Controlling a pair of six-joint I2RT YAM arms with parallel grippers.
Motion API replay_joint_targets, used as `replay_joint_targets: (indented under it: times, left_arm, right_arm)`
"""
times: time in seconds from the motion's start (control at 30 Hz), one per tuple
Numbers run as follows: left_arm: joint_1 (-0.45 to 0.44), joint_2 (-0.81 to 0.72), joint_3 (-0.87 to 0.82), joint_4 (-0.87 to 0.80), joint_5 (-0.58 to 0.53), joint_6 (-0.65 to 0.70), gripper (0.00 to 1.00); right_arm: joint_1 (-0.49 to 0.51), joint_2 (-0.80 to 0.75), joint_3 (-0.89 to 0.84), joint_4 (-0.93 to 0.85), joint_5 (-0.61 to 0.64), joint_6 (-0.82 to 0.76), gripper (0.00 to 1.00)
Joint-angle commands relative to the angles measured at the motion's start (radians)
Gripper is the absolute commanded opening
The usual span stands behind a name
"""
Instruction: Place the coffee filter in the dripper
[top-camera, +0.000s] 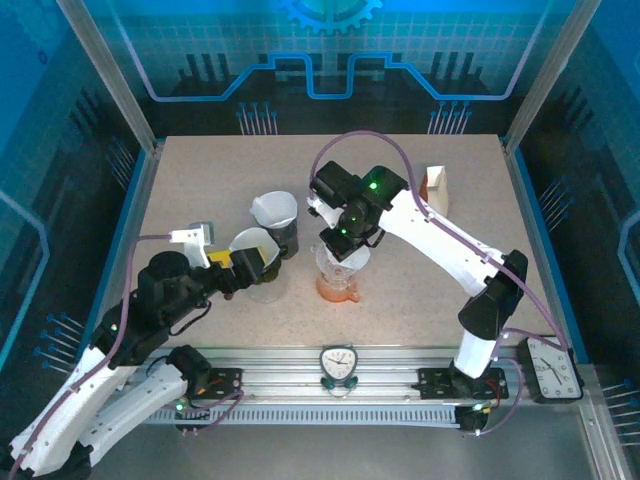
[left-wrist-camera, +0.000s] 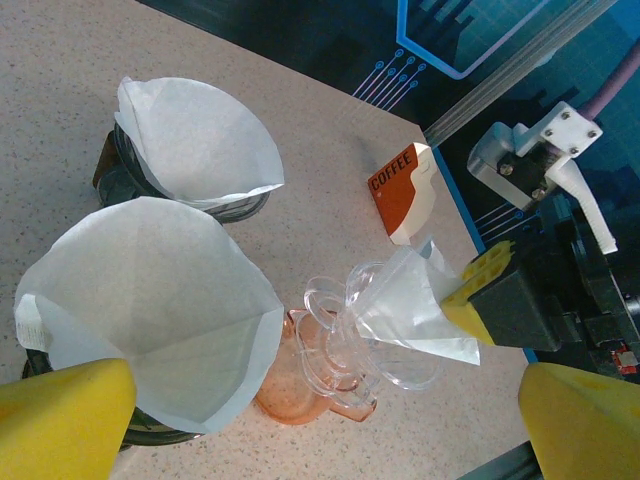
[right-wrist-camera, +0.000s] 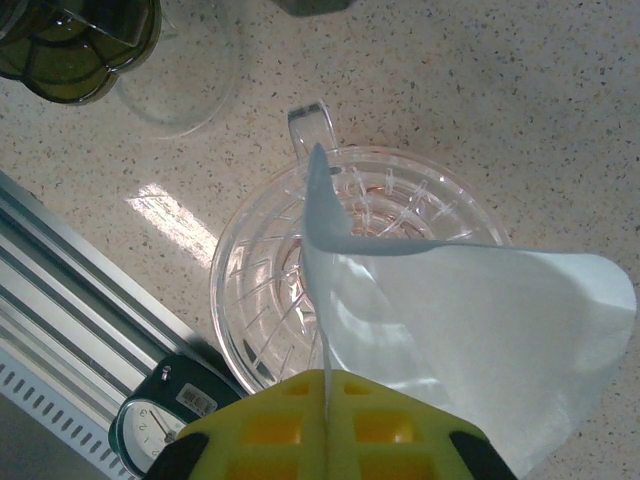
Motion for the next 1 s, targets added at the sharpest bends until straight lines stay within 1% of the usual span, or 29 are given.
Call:
replay_joint_targets:
  times: [0.0,0.3,0.73,0.97]
  left_arm:
    - [0.005,-0.007,-0.011,-0.003,0.017,-0.004,0.99]
    - [0.005,0.013,0.000,-0.004,0.048,-0.006,0.99]
    - [0.006,0.032,0.009,-0.004,0.068,-0.011,0.99]
    - [0.006,0.041,0.011,-0.003,0.078,-0.017,0.99]
  right_arm:
    - [0.013,0.019,0.017,-0.012,-0.027,-0.013,0.00]
    - [0.012,0.032,-0.049,0.054,-0.038,-0.002,0.00]
    - [0.006,0.031,-0.116,0.118,-0.038,0.007,0.03]
    - [0.006,0.030,-0.138,0.139,-0.049,0.010,0.06]
